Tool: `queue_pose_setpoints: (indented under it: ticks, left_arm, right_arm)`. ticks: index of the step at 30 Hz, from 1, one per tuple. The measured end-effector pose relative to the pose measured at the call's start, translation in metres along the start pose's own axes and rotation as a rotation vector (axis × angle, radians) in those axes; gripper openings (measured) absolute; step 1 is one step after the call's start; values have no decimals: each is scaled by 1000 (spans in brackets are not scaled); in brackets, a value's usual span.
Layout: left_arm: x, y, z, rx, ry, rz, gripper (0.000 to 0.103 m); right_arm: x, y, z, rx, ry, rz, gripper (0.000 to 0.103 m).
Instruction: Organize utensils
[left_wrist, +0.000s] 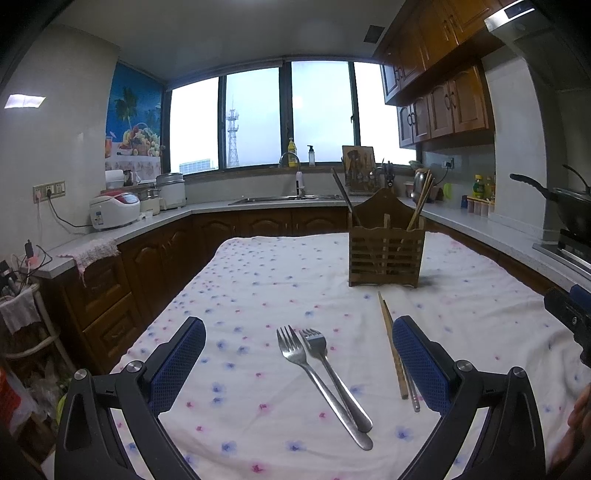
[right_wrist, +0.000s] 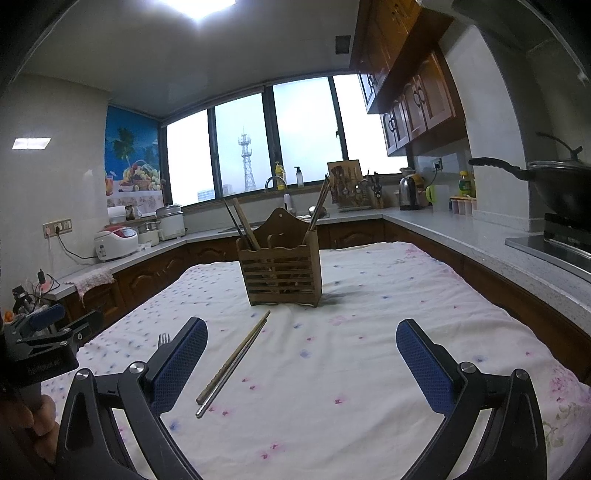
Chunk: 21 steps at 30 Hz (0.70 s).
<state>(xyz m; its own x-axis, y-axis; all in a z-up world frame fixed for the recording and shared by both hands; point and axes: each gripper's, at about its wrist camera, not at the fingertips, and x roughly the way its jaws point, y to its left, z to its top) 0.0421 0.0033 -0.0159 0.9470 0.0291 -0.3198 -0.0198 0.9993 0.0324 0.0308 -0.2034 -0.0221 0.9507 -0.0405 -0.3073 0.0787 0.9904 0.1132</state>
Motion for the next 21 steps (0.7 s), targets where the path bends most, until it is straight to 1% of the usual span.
queue_pose_setpoints:
  ticks: [21]
  left_arm:
    - [0,-3,0,0,4,0,102]
  right_arm:
    - [-3,1,-2,9,3,-6,103]
